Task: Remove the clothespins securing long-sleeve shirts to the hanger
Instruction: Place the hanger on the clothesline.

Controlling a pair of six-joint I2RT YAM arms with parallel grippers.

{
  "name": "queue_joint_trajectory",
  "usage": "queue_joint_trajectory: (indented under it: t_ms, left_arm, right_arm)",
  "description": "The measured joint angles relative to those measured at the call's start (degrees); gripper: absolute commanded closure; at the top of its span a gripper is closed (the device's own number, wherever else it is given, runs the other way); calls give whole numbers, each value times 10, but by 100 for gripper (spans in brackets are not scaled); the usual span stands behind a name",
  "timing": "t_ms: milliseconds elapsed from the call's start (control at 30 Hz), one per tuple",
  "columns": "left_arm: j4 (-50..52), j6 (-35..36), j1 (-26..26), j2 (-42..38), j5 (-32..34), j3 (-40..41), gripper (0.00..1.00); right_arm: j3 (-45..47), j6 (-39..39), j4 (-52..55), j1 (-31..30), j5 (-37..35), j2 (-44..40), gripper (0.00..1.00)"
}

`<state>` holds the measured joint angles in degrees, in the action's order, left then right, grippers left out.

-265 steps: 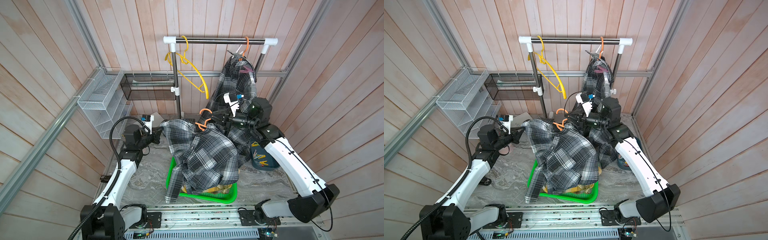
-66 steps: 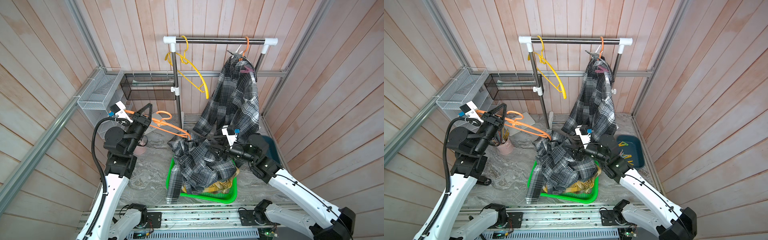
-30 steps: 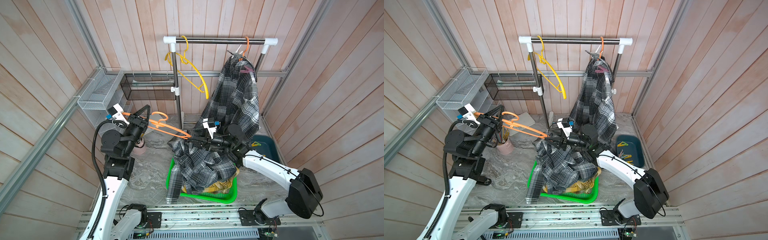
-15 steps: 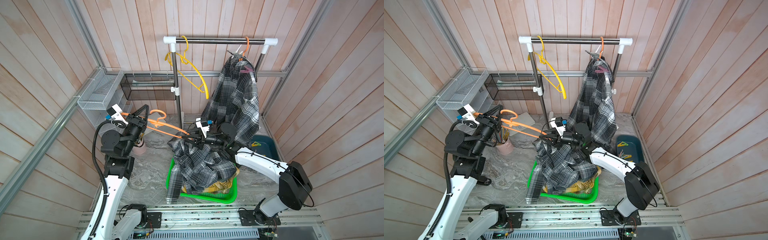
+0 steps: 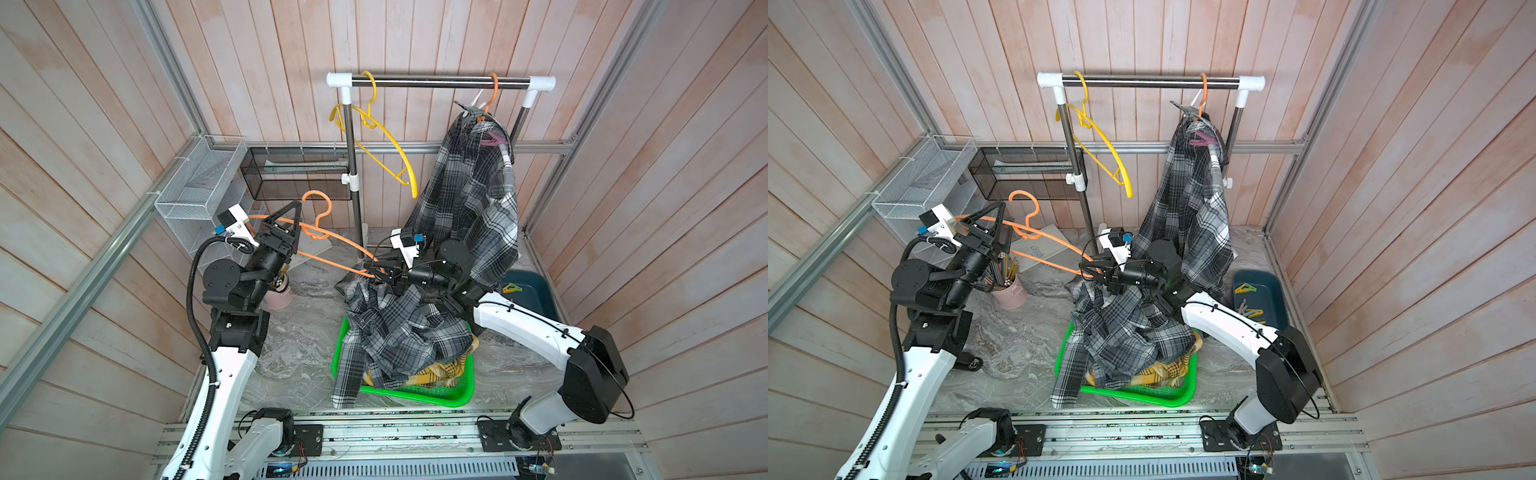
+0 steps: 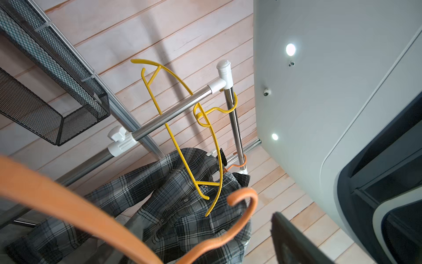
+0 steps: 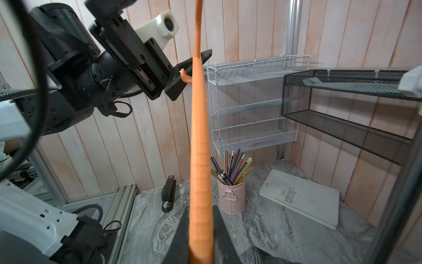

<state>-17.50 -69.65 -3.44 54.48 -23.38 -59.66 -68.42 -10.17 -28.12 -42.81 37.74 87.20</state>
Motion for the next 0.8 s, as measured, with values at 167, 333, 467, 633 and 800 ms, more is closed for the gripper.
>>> queue_joint_trajectory:
  t_ms: [167, 333, 467, 633, 800]
  left_arm:
    - [15, 53, 0, -30, -1, 0, 0]
    - [28, 118, 0, -80, 16, 2, 0]
    - [56, 182, 0, -116, 46, 3, 0]
    - [92, 250, 0, -141, 85, 3, 0]
    - [120, 292, 0, -149, 110, 5, 0]
  right_arm:
    - [-24, 10, 108, 0, -70, -49, 100]
    - [-29, 16, 202, 2, -151, -90, 100]
    - [-23, 16, 273, 2, -218, -103, 100]
    - [-18, 7, 360, 4, -287, -116, 100]
    - [1, -14, 423, 30, -340, -164, 100]
